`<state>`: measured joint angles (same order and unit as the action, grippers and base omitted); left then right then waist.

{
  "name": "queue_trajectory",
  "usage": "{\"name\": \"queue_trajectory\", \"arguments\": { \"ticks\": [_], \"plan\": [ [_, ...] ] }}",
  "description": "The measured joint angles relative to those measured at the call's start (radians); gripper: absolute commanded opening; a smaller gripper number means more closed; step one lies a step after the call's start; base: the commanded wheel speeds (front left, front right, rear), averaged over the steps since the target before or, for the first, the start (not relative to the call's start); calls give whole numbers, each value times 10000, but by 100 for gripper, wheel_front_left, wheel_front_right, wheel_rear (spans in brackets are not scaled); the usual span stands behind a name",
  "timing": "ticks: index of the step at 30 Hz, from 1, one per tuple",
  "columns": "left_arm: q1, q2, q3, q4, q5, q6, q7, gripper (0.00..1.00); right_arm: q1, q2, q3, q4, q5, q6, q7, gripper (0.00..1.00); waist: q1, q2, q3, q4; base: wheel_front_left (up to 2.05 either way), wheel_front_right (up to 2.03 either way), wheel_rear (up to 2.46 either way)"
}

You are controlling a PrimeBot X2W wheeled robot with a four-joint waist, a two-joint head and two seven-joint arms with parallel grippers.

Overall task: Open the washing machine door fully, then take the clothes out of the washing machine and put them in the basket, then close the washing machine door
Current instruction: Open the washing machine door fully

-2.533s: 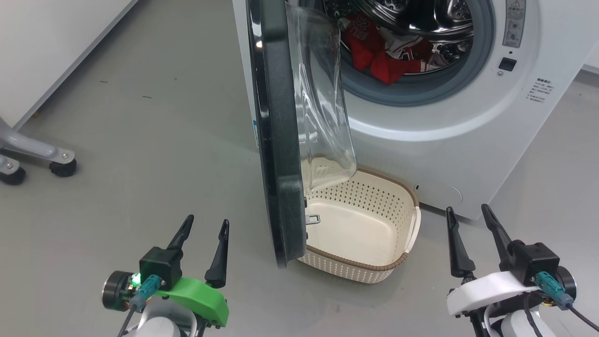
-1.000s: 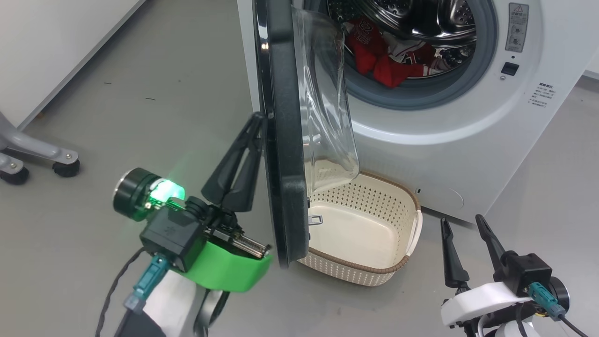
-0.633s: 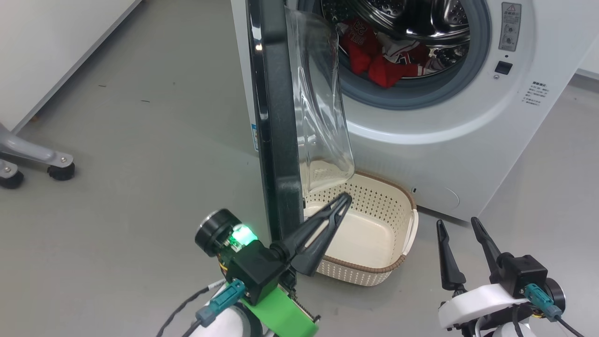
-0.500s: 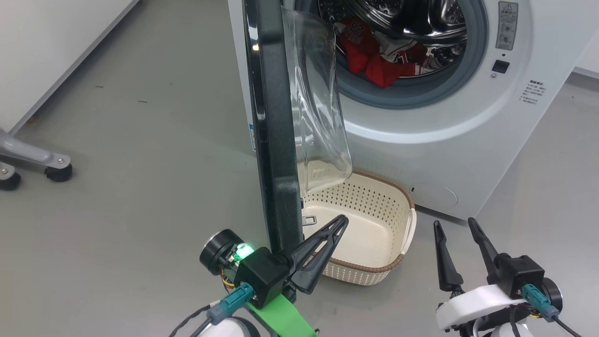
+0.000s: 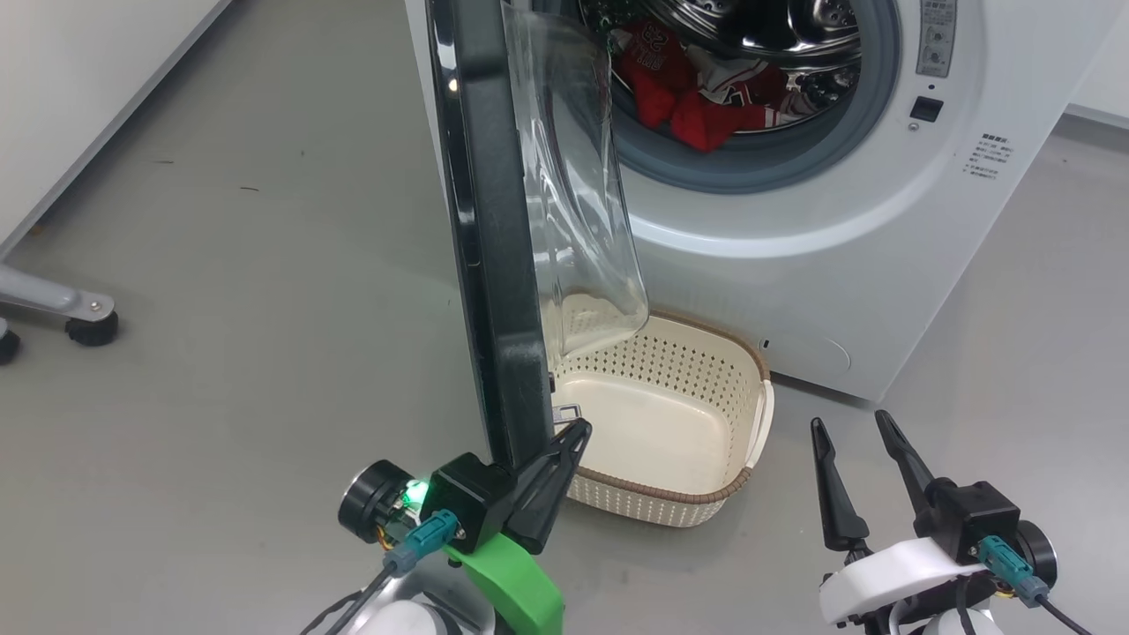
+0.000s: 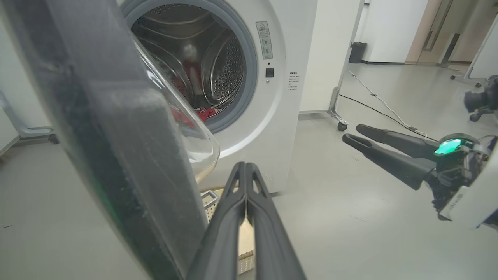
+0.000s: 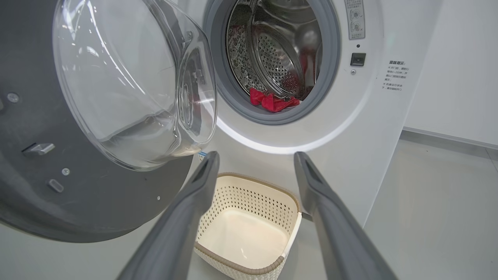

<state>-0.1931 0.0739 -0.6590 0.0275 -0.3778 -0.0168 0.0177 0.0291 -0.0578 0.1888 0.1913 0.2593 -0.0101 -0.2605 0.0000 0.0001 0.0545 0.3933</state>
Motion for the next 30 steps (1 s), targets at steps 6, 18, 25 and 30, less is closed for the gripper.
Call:
{"name": "queue_trajectory", "arguments": {
  "ticks": [6, 18, 25, 30],
  "plan": [
    [-7, 0, 345, 309, 0, 221, -13, 0, -14, 10, 0, 13, -69, 86, 0, 100, 0, 0, 156, -140, 0, 0, 0],
    [-66, -61, 667, 717, -88, 414, -123, 0, -57, 23, -138, 50, -102, 92, 0, 100, 0, 0, 323, -278, 0, 0, 0],
    [-69, -159, 848, 890, -92, 560, -301, 0, -91, 36, -213, 56, -144, 178, 0, 100, 0, 0, 374, -282, 0, 0, 0],
    [-68, -155, 1062, 1011, -226, 650, -412, 0, -140, 50, -259, 63, -150, 182, 0, 100, 0, 0, 398, -228, 0, 0, 0]
  ]
}}
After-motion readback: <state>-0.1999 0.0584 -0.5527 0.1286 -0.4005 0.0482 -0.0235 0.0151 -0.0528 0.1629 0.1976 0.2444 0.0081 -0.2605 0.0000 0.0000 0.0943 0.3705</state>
